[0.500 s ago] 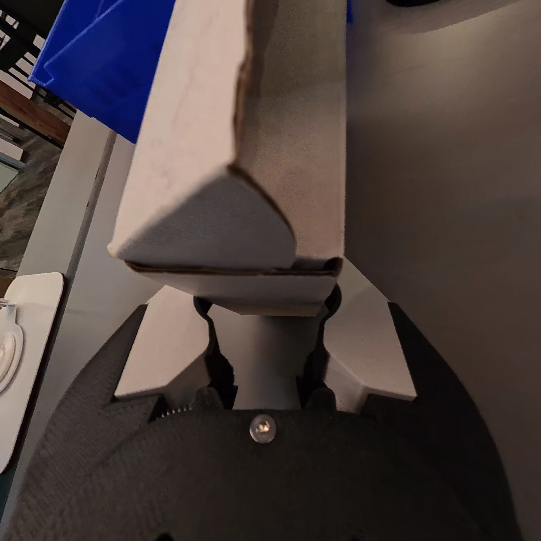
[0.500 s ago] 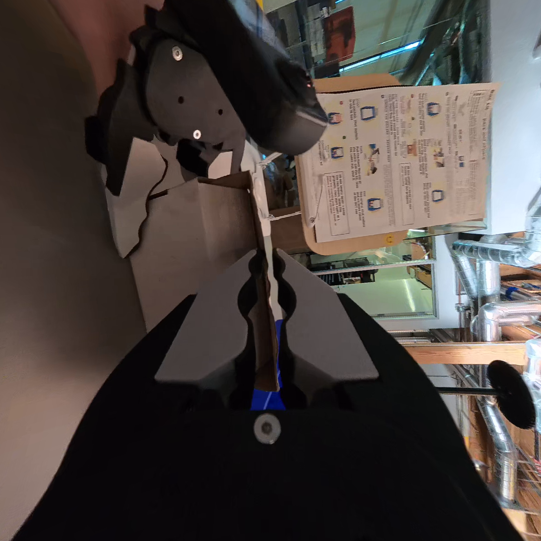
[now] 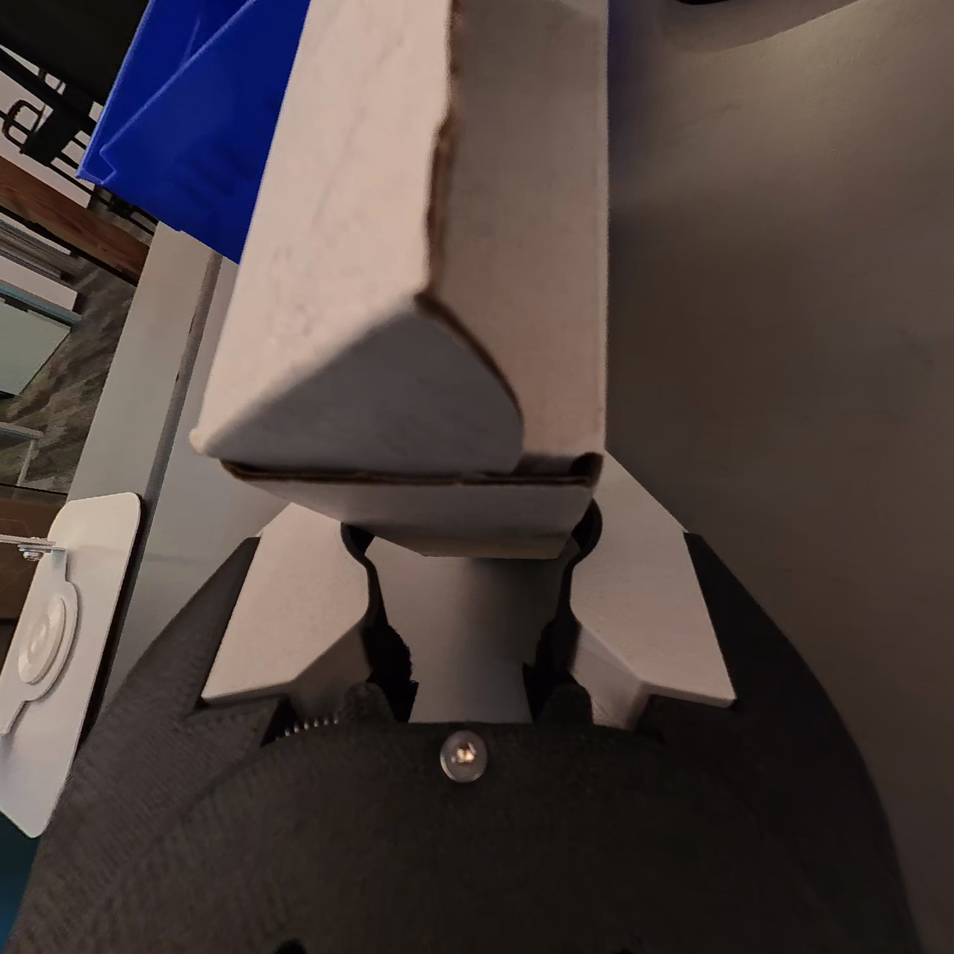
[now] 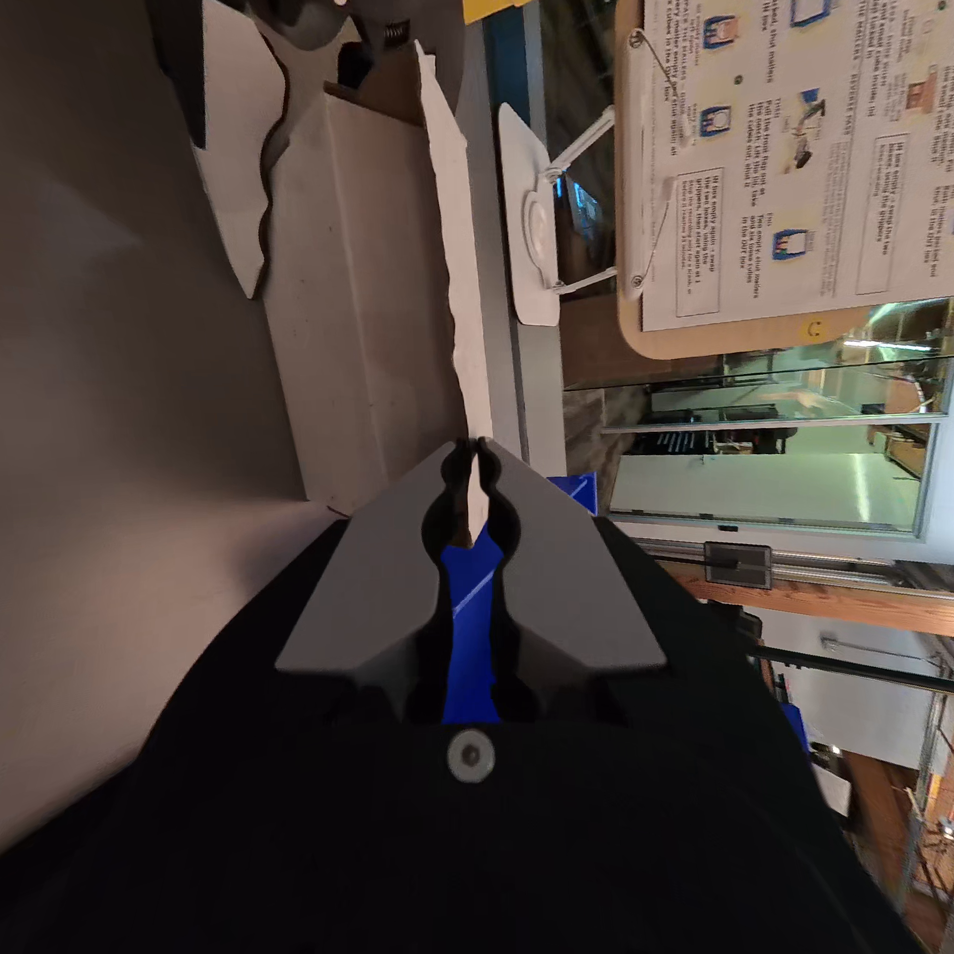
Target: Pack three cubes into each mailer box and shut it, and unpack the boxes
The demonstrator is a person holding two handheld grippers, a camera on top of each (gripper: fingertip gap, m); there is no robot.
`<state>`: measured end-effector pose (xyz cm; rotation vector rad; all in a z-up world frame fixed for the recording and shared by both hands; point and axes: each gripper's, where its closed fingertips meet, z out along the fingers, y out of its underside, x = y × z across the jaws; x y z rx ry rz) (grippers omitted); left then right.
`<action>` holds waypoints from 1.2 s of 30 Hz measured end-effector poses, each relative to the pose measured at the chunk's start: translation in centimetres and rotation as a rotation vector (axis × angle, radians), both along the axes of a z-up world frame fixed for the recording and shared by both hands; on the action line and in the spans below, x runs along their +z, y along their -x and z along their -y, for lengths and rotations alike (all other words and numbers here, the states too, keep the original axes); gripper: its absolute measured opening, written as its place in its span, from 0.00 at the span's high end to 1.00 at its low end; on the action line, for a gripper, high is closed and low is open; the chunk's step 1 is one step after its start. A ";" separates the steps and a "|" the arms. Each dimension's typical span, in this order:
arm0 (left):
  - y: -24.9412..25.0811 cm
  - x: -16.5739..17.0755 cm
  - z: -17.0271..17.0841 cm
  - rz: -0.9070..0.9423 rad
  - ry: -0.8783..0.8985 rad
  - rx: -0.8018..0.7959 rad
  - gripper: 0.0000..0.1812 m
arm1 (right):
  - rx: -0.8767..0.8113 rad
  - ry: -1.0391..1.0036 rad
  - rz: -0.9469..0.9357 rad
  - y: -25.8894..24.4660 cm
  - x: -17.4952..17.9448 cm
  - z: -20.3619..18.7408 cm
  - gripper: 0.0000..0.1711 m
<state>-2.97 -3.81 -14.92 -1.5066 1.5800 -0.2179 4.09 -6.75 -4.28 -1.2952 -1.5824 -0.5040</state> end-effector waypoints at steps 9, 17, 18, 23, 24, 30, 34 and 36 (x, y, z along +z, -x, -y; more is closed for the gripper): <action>0.0 0.2 0.0 -0.010 -0.044 -0.009 0.58 | -0.012 0.171 -0.058 0.9 1.7 -0.1 0.93; 0.0 0.3 0.1 -0.026 -0.092 -0.011 0.57 | 0.011 0.210 0.099 3.8 0.5 -0.3 0.99; 0.0 0.3 0.0 -0.026 -0.090 -0.011 0.57 | 0.006 0.237 0.100 3.8 0.5 -0.4 0.99; 0.1 0.3 0.0 -0.027 -0.088 -0.013 0.57 | -0.004 0.408 0.117 3.7 0.4 -0.4 0.97; 0.1 0.3 0.0 -0.028 -0.091 -0.013 0.57 | -0.007 0.445 0.123 3.7 0.4 -0.4 0.97; 0.1 0.5 -0.1 -0.044 -0.157 -0.024 0.57 | -0.027 0.626 0.157 3.7 0.8 -0.3 0.99; 0.1 0.6 -0.1 -0.050 -0.185 -0.031 0.58 | -0.026 0.779 0.146 3.6 0.8 -0.1 0.99; 0.1 0.7 -0.1 -0.059 -0.218 -0.036 0.58 | -0.027 0.891 0.137 3.6 0.8 0.1 0.99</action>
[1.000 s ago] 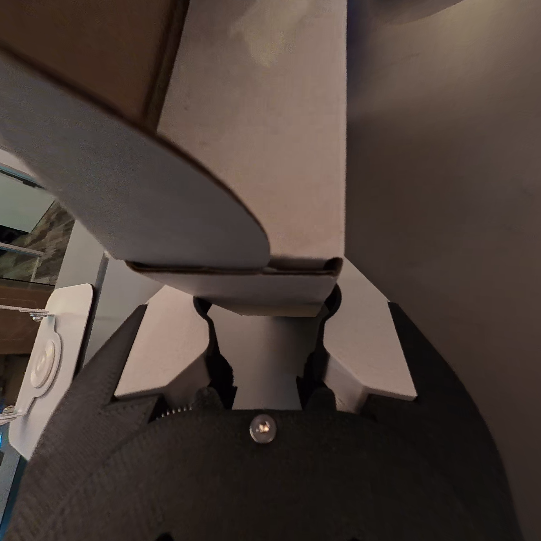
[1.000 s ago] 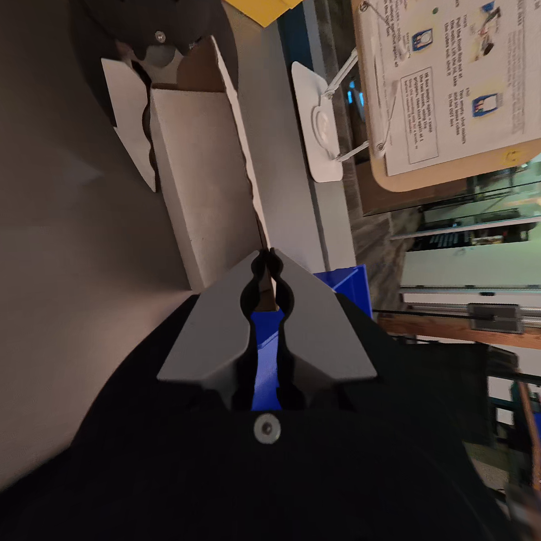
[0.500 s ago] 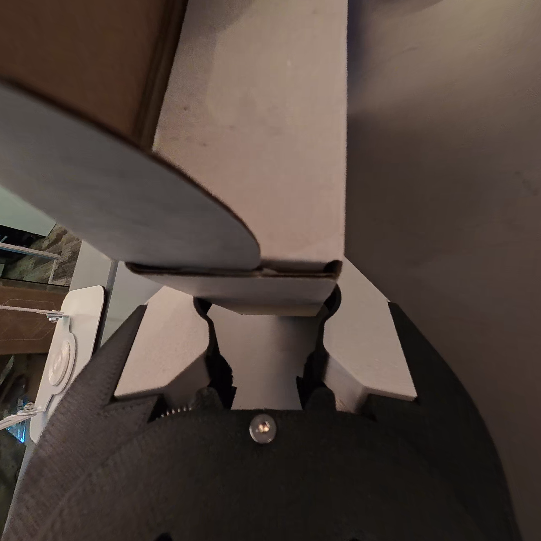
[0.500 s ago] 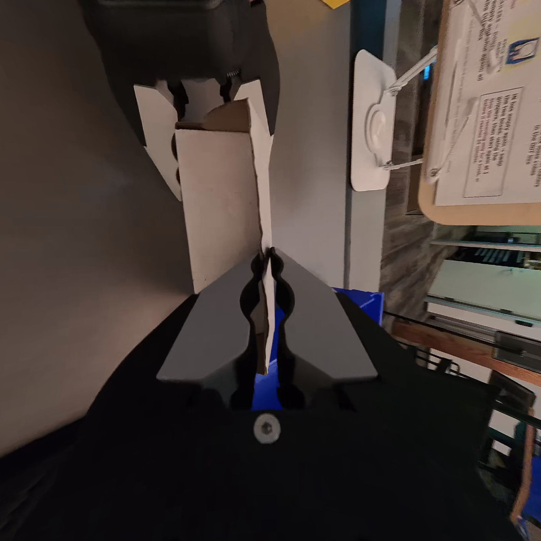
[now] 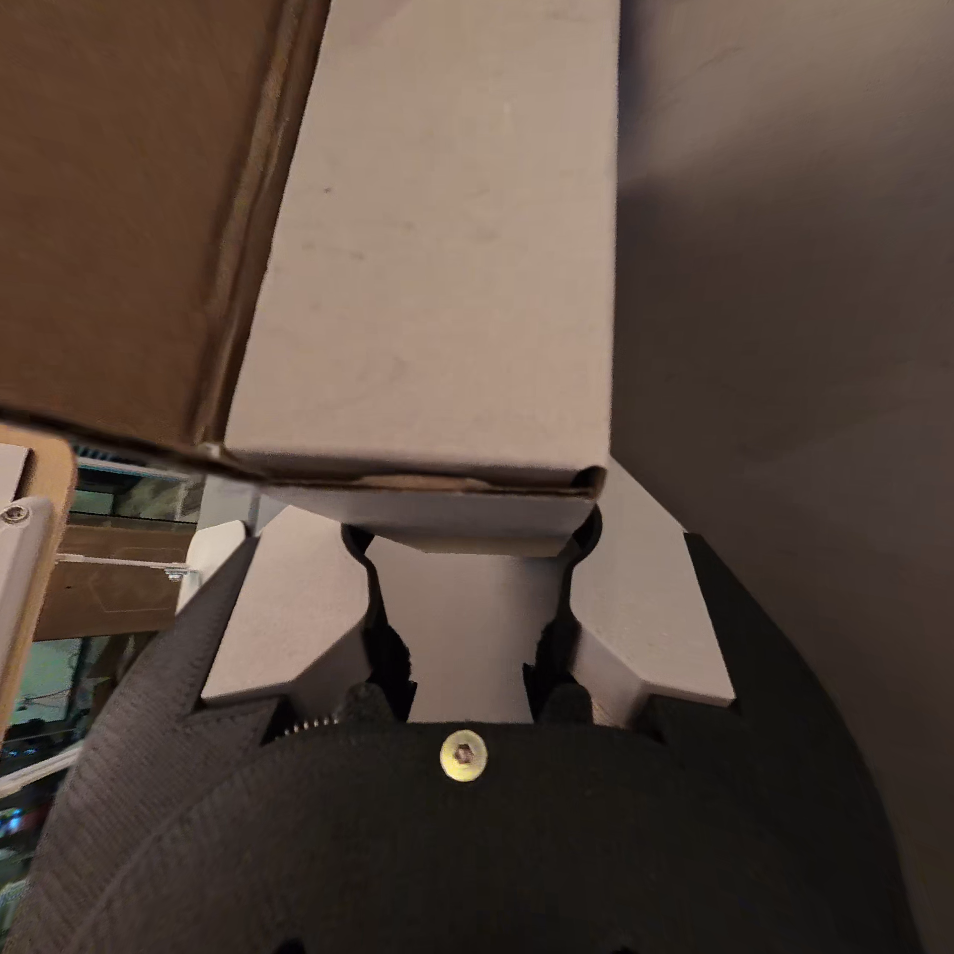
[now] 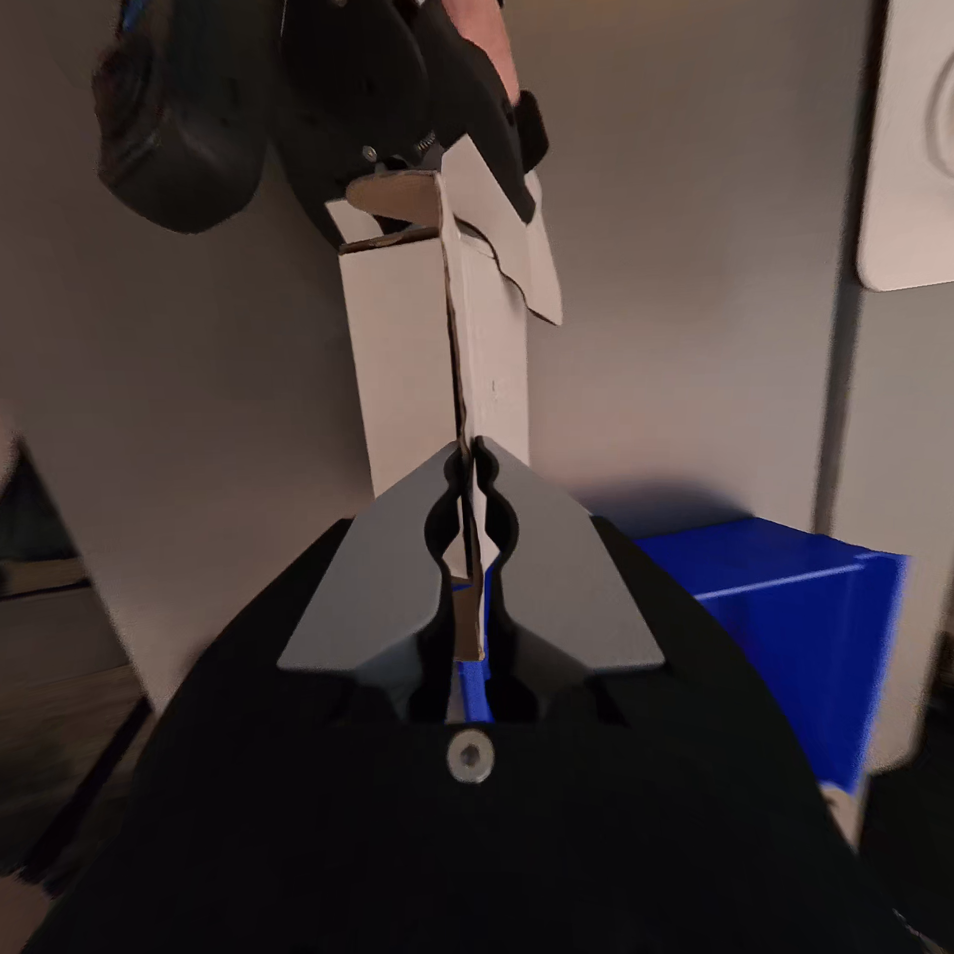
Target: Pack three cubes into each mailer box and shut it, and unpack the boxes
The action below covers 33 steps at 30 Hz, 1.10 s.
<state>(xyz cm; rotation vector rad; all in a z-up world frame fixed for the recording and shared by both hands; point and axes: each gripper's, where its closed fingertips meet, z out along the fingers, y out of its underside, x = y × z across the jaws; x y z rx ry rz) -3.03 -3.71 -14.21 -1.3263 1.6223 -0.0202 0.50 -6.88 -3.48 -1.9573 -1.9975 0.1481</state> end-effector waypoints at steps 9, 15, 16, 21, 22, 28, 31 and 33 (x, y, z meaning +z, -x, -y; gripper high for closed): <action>0.7 0.2 0.1 -0.003 0.013 0.047 0.56 | -0.054 0.181 -0.067 0.4 -0.1 -0.5 0.99; 1.8 3.7 1.0 0.131 0.092 0.044 0.45 | -0.065 0.118 -0.059 0.3 -0.3 -0.8 0.99; 1.8 4.5 1.0 0.178 0.118 0.043 0.41 | -0.069 0.116 -0.058 0.2 -0.2 -0.8 0.99; 2.0 10.1 1.5 0.357 0.062 0.015 0.35 | -0.101 0.104 -0.071 -0.1 -0.2 -1.5 0.99; 2.2 11.2 1.8 0.371 0.025 0.010 0.37 | -0.107 0.111 -0.079 -0.1 -0.2 -1.5 0.99; 0.2 14.7 6.2 0.291 -0.154 -0.092 0.45 | -0.131 0.108 -0.095 -0.1 -0.2 -2.3 0.99; -2.5 11.9 8.1 0.104 -0.156 -0.121 0.42 | -0.139 0.108 -0.096 -0.1 -0.2 -2.4 0.99; -3.3 9.9 7.8 -0.008 -0.200 -0.092 0.46 | -0.135 0.109 -0.097 0.0 -0.2 -2.3 0.99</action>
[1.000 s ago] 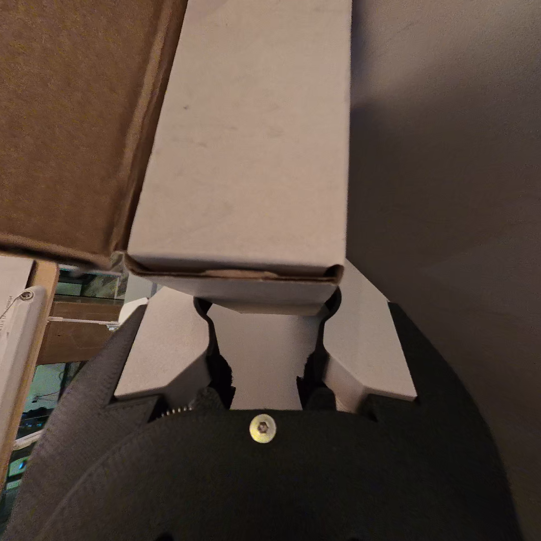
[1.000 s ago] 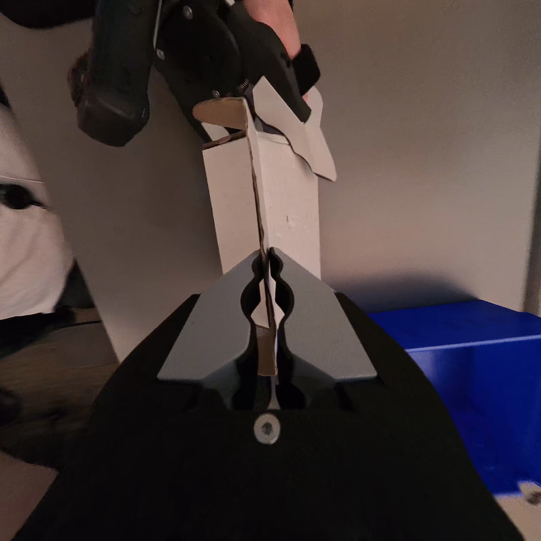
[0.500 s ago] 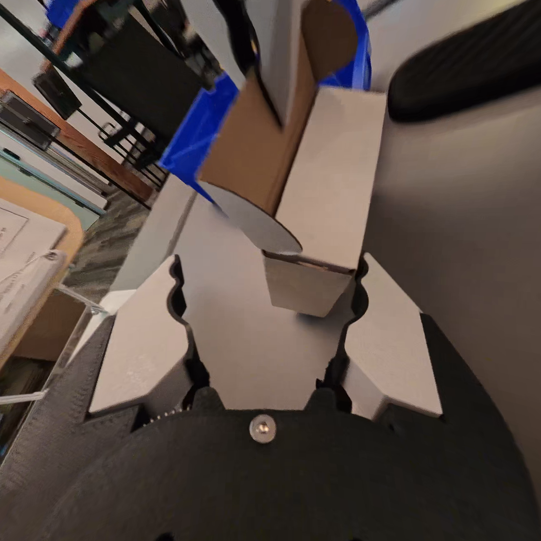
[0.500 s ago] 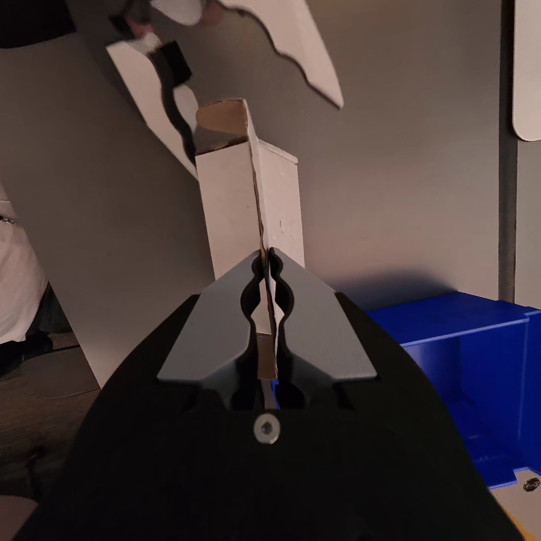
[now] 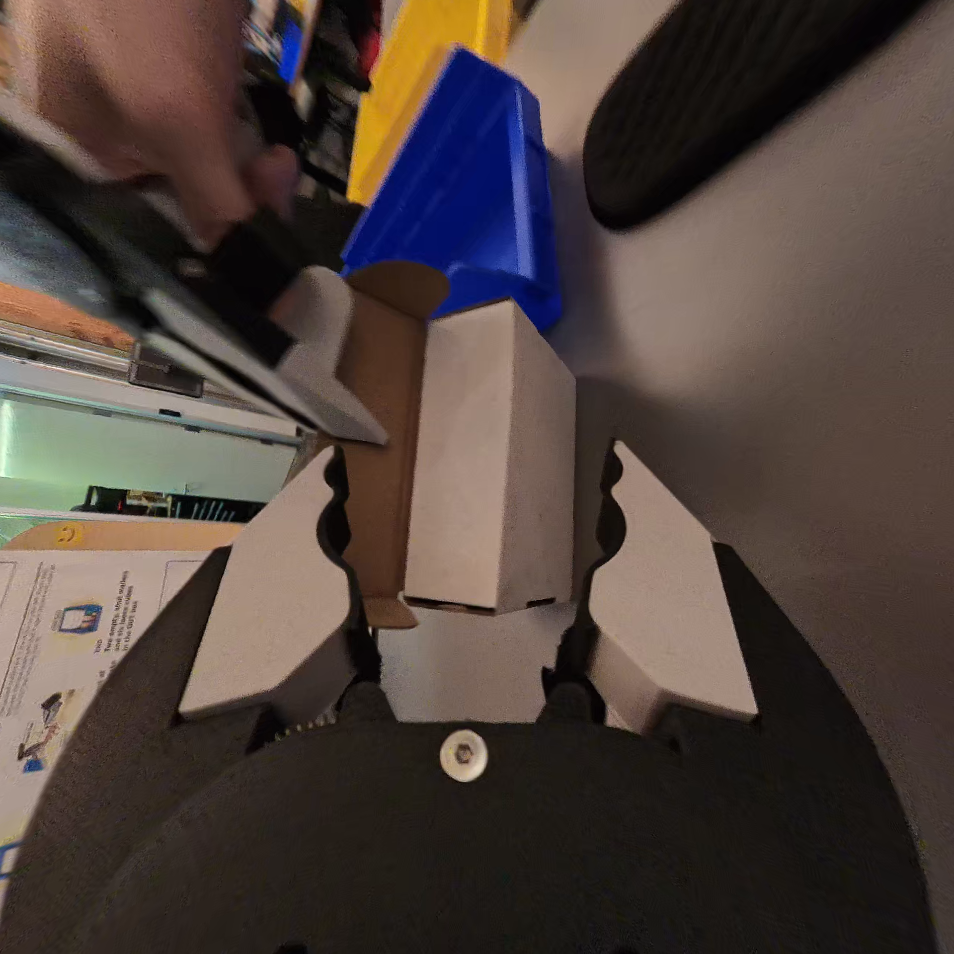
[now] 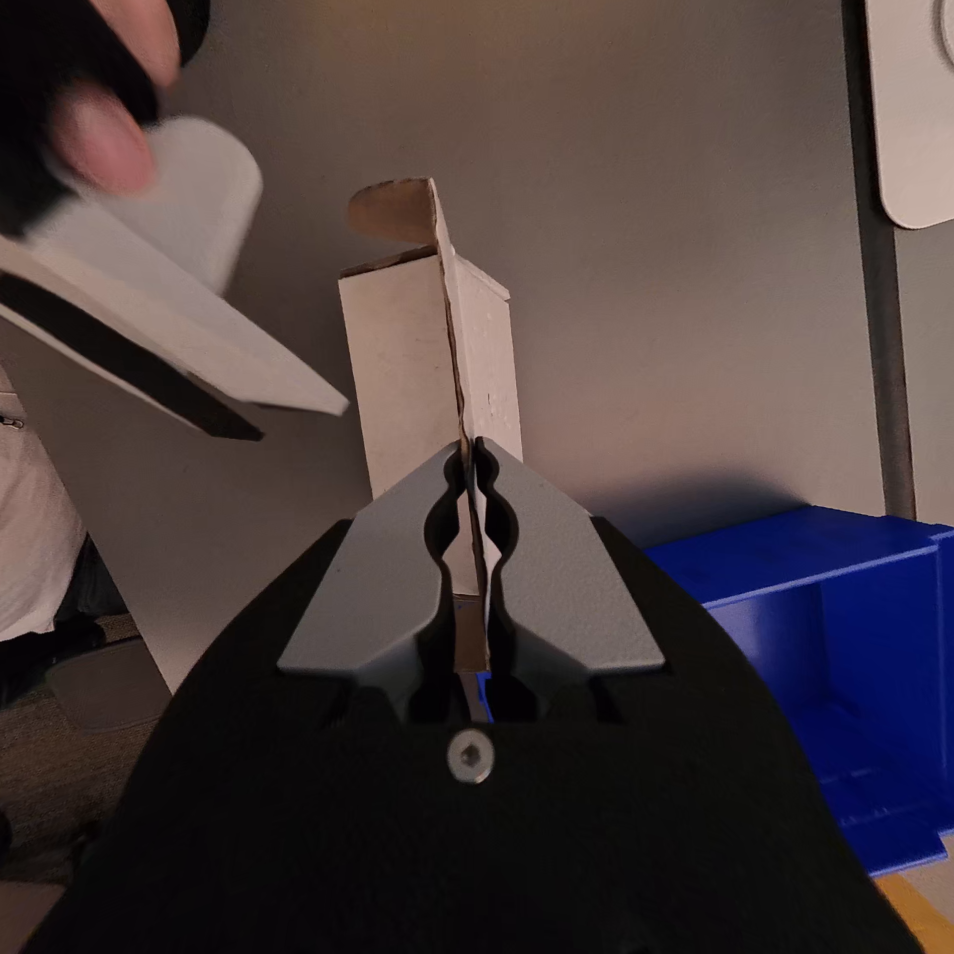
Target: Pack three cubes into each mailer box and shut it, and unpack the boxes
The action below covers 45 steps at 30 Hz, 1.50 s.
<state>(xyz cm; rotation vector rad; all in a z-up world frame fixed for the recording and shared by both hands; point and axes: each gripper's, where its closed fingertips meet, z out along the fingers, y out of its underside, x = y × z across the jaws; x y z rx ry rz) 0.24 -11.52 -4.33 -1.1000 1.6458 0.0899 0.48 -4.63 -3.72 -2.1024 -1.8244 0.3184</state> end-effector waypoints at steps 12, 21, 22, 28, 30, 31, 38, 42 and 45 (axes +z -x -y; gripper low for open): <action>0.2 -5.4 -3.6 -0.186 -0.107 0.180 0.51 | 0.028 -0.016 0.032 0.6 0.0 0.5 0.99; 0.2 -4.5 -2.9 -0.177 -0.130 0.140 0.60 | 0.016 -0.042 0.031 0.7 0.6 0.1 0.99; 0.0 -4.3 -2.8 -0.158 -0.119 0.137 0.54 | 0.019 -0.042 0.033 0.7 0.6 0.2 0.99; 0.1 -5.2 -2.8 -0.153 0.033 0.186 0.52 | 0.050 -0.050 0.032 1.3 0.7 1.0 0.99; 0.3 -5.3 -3.1 -0.161 0.030 0.203 0.57 | 0.058 -0.060 0.037 1.4 0.7 1.1 0.99; 0.4 -5.0 -3.2 -0.164 0.006 0.206 0.62 | 0.060 -0.065 0.036 1.5 0.8 1.1 0.99; 1.5 -5.2 -2.0 -0.331 -0.074 0.203 0.69 | 0.037 -0.214 0.045 1.7 2.1 -1.3 0.99; 1.8 -5.6 -1.3 -0.390 -0.070 0.216 0.69 | 0.030 -0.299 0.077 1.8 2.3 -3.0 0.99; 1.6 -6.0 -0.8 -0.417 -0.069 0.221 0.68 | 0.018 -0.350 0.090 2.0 2.3 -4.7 0.99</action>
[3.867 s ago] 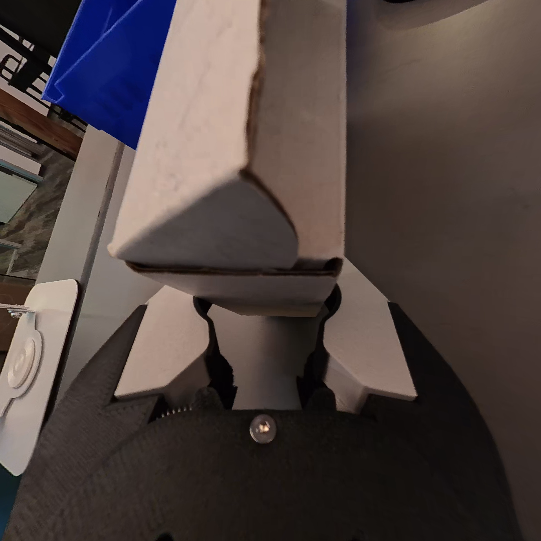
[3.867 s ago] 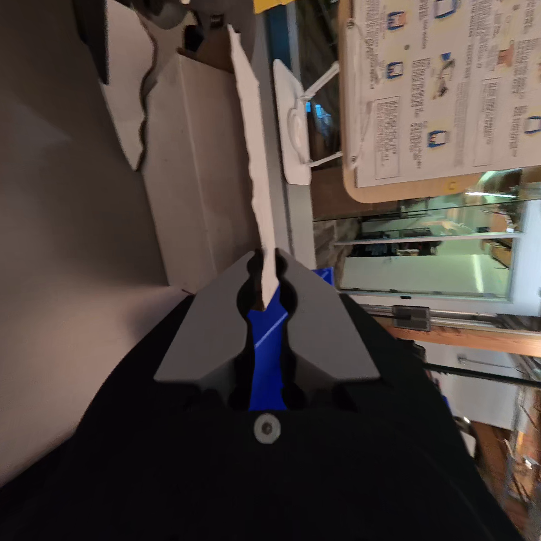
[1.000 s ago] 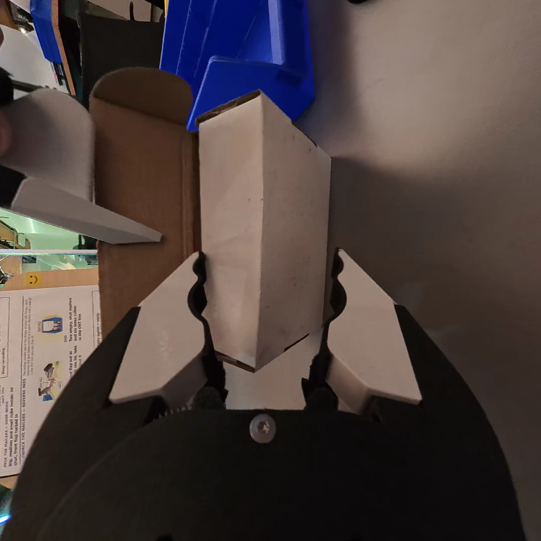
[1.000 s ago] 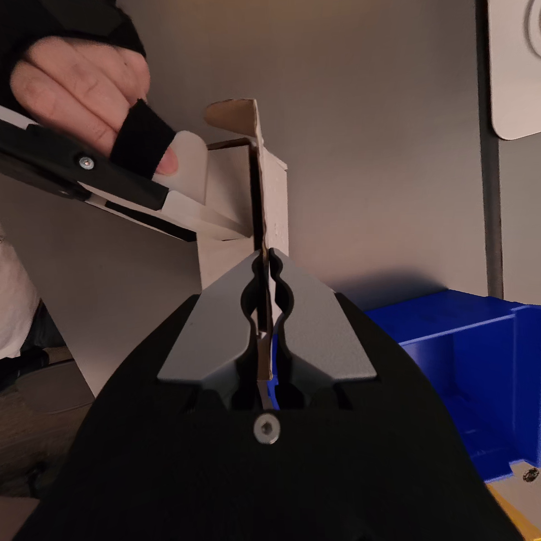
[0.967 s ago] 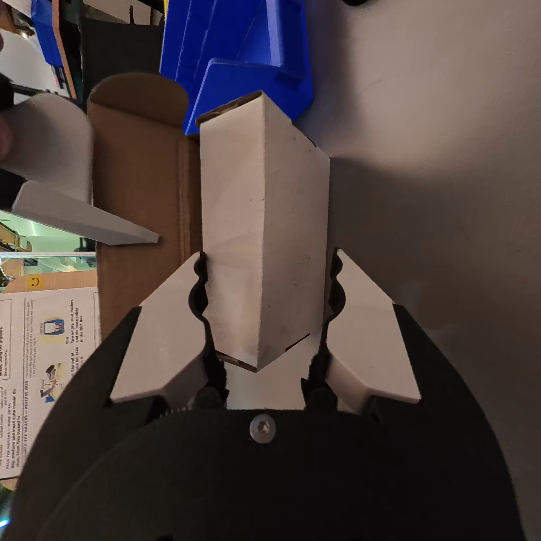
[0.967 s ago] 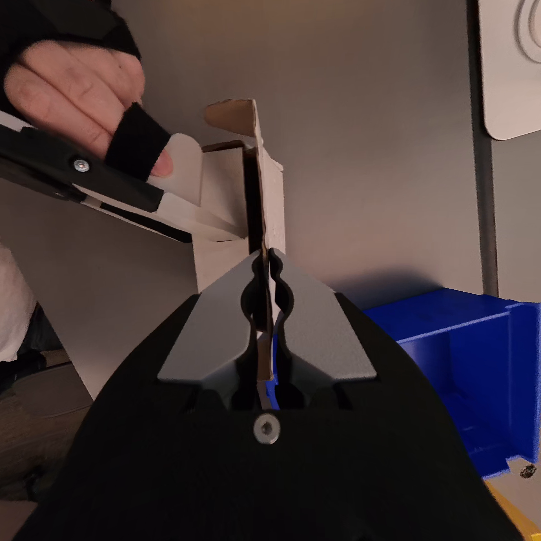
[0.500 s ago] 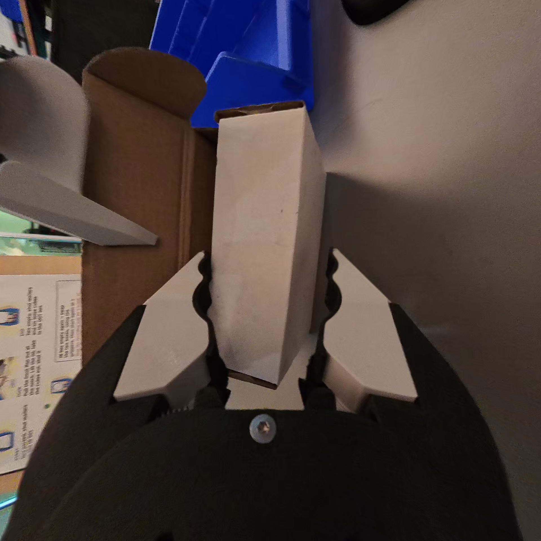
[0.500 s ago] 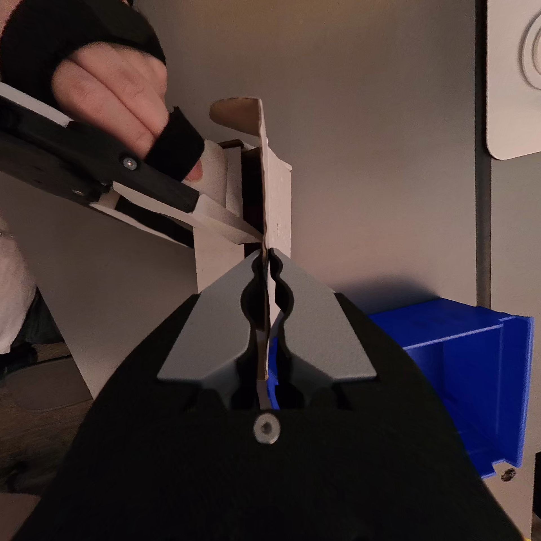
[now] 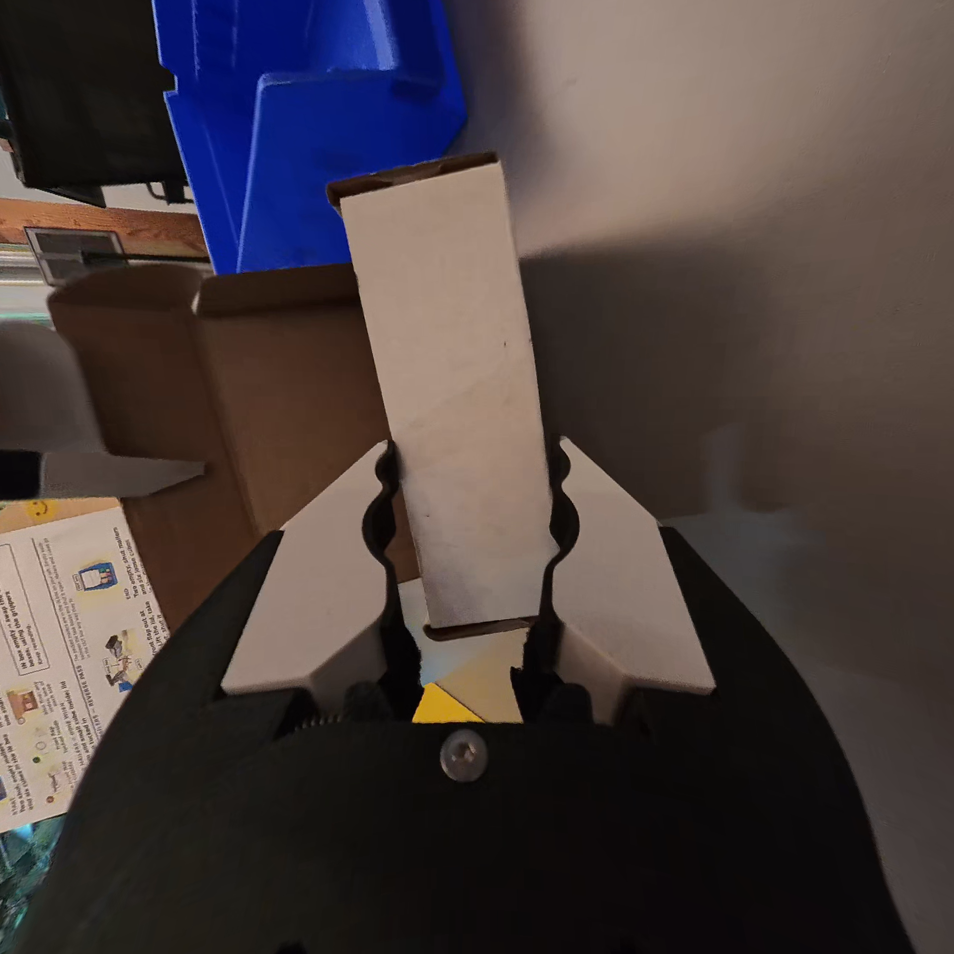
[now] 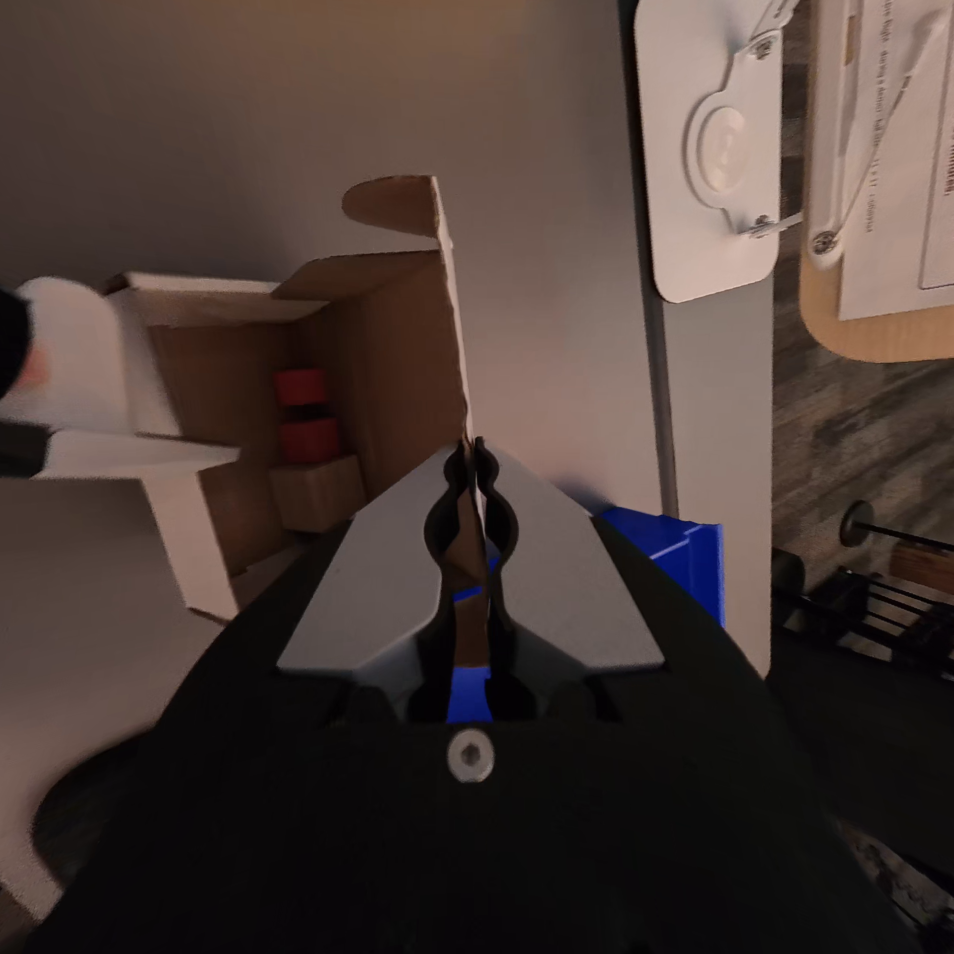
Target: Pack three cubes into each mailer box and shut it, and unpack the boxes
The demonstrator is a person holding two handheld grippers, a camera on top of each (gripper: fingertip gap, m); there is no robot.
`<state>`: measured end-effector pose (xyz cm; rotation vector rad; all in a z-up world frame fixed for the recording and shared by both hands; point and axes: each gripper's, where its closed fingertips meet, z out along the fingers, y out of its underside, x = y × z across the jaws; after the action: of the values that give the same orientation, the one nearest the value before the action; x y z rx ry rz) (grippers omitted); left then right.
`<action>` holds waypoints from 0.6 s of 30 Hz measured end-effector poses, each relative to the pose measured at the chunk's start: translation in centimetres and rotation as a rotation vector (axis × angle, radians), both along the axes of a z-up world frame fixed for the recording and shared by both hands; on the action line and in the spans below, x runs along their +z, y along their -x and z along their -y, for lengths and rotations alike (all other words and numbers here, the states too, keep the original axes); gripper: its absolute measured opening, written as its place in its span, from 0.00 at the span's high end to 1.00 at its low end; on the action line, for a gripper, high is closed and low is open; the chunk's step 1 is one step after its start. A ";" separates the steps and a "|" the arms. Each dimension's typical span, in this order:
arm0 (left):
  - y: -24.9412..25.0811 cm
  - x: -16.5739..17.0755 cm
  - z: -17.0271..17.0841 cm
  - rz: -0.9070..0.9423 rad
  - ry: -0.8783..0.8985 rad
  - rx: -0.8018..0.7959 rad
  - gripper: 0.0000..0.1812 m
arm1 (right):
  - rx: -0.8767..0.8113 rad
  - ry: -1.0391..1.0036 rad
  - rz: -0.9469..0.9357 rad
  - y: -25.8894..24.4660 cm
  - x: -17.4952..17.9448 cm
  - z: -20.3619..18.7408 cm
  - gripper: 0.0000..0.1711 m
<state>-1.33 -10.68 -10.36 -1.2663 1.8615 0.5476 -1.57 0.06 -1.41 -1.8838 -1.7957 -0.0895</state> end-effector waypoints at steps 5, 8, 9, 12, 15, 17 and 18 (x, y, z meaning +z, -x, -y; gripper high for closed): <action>0.1 -1.0 -0.8 -0.079 -0.093 0.023 0.67 | -0.019 -0.080 0.000 1.2 -0.2 -3.0 0.99; 0.6 -2.4 -1.1 -0.140 -0.084 0.031 0.70 | -0.037 -0.138 0.008 1.9 -0.1 -4.6 0.98; 1.0 -3.1 -1.0 -0.171 -0.065 0.034 0.79 | -0.041 -0.151 0.009 2.1 0.0 -5.1 0.98; 1.8 -3.7 -1.8 -0.239 -0.109 0.036 0.82 | -0.068 -0.177 0.032 2.4 -0.4 -6.3 0.98; 2.3 -4.1 -1.8 -0.251 -0.070 0.057 0.76 | -0.088 -0.195 0.075 2.5 -1.1 -7.4 0.99; 2.6 -4.2 -1.8 -0.257 -0.055 0.069 0.74 | -0.100 -0.198 0.113 2.4 -1.9 -8.2 0.99; 2.7 -4.3 -1.8 -0.259 -0.047 0.071 0.73 | -0.102 -0.196 0.128 2.4 -2.3 -8.6 0.99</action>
<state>-4.04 -8.89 -14.65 -1.2830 2.0064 0.8217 -3.98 8.70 -3.75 -1.8631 -1.7029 -0.4166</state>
